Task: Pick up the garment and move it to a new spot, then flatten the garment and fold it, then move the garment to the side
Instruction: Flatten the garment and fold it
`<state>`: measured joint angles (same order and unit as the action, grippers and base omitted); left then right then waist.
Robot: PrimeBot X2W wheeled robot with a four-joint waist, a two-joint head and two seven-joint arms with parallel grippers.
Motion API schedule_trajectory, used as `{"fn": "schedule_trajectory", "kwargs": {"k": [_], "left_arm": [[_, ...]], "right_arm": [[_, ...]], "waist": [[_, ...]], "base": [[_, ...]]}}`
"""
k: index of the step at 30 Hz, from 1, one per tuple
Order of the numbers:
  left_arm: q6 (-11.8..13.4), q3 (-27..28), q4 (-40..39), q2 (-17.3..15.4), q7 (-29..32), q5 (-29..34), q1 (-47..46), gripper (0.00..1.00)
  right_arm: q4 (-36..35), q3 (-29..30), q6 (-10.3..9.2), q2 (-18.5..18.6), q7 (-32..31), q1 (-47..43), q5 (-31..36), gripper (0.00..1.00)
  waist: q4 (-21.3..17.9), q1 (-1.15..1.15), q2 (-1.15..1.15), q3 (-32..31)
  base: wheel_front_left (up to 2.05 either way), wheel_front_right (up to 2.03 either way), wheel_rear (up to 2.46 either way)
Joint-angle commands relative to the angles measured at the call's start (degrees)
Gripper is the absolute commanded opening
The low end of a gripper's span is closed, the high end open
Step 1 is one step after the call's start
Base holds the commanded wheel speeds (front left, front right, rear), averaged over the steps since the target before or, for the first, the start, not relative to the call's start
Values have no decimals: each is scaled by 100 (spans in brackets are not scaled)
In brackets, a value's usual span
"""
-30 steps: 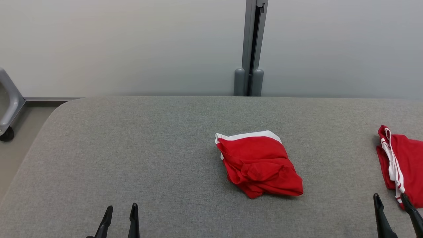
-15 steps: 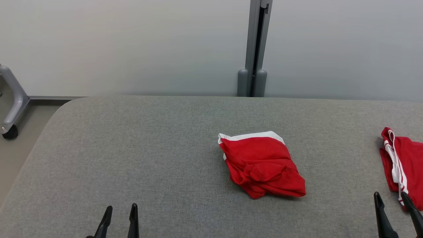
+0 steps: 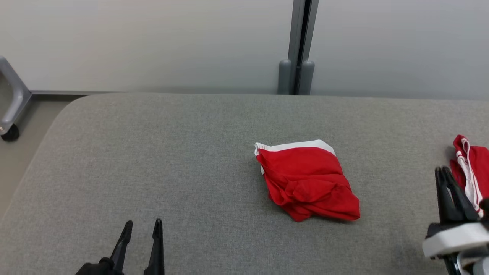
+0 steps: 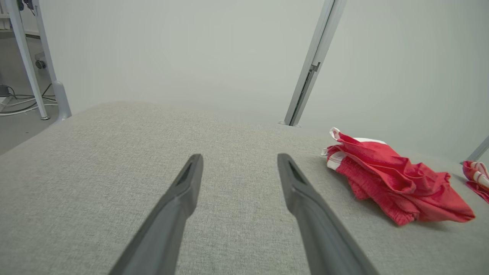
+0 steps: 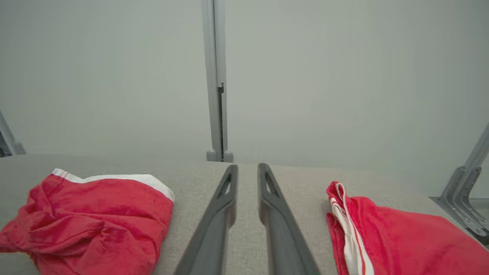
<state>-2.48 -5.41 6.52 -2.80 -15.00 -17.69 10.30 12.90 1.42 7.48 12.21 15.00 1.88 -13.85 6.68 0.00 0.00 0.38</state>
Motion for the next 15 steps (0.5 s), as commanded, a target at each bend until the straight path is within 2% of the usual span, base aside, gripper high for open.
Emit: {"fn": "schedule_trajectory", "kwargs": {"k": [1, 3, 5, 8, 12, 15], "left_arm": [[-22, -17, -47, -21, -24, 26, -178, 100], [-42, -73, -62, -21, -19, 12, -331, 100], [-53, -148, -47, -23, -18, -6, -560, 100], [-82, -214, 10, -19, -18, -58, -770, 100], [-19, -285, 57, -23, -18, -157, -959, 100], [35, -310, 65, -21, -18, -217, -990, 100]], "right_arm": [[50, -106, 3, 107, 25, 310, -3, 0], [265, -478, 3, 251, -48, 812, 72, 0], [665, -1150, 3, 387, -220, 1641, 119, 0], [1228, -1771, 1, 393, -323, 2307, 28, 0], [1911, -2433, 1, 419, -211, 2828, -194, 0], [2172, -2859, 1, 432, -81, 2850, -385, 0]], "waist": [[61, 0, 0, 295], [117, 0, 0, 539], [217, 0, 0, 891], [357, 0, 0, 1120], [567, 0, 0, 1258], [660, 0, 0, 1238]], "base": [[0, 0, 0], [0, 0, 0], [0, 0, 0], [0, 0, 0], [0, 0, 0], [0, 0, 0]]}}
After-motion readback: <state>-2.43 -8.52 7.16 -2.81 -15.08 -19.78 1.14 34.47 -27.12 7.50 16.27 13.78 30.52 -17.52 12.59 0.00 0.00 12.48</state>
